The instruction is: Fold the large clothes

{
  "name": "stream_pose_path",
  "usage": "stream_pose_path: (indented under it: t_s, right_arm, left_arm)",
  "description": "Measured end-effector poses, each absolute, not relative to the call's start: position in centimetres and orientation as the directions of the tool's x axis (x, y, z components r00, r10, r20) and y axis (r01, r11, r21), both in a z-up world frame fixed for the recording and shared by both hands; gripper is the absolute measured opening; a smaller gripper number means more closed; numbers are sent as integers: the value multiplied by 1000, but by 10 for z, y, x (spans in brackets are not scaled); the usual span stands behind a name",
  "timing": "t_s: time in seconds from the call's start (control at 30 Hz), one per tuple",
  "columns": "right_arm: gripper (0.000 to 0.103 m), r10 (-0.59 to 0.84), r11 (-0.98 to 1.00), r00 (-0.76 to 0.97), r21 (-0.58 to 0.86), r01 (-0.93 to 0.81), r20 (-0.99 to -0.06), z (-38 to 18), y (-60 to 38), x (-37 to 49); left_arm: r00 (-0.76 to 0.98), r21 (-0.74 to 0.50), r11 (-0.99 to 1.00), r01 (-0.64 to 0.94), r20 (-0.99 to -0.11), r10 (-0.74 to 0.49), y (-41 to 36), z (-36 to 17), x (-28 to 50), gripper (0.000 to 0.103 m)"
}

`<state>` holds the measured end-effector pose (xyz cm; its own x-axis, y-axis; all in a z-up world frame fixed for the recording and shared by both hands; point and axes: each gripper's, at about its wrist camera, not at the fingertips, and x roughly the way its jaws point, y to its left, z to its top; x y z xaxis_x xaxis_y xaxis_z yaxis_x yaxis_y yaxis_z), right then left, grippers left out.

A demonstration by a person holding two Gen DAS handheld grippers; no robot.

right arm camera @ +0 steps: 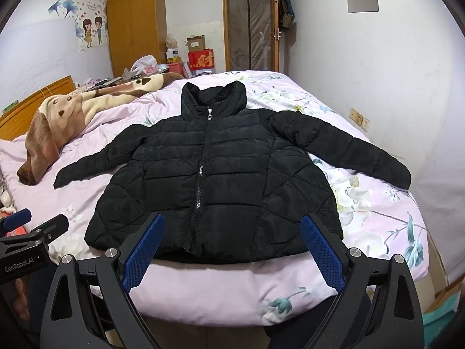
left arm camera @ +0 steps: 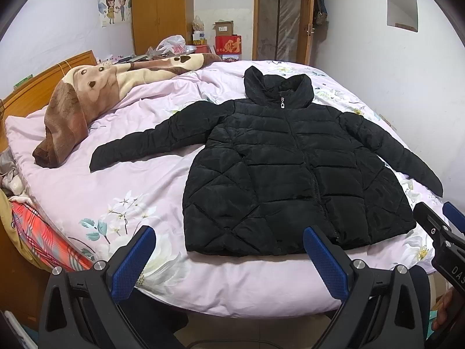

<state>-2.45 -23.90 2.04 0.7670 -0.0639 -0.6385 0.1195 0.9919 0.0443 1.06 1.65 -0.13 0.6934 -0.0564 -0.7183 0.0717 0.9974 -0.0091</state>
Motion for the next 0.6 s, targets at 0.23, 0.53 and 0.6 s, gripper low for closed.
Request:
stream_pose_path:
  t_s: [0.23,0.53,0.6]
  right_arm:
    - [95,-64,992,765,44,120,-641,19,-239,-24]
    - [95,-65,992,765,43,121,-641,18,-239,-24]
    - [95,-64,992,764,44,120,-642,19,-239,-23]
  left_arm:
    - [692,-10,998,65,-720,-52,19,-4,12,103]
    - [688,-12,998,67,-724,-55,21,-5,13,103]
    - [687,-11,998,68,-725,-54,21,-5,13,103]
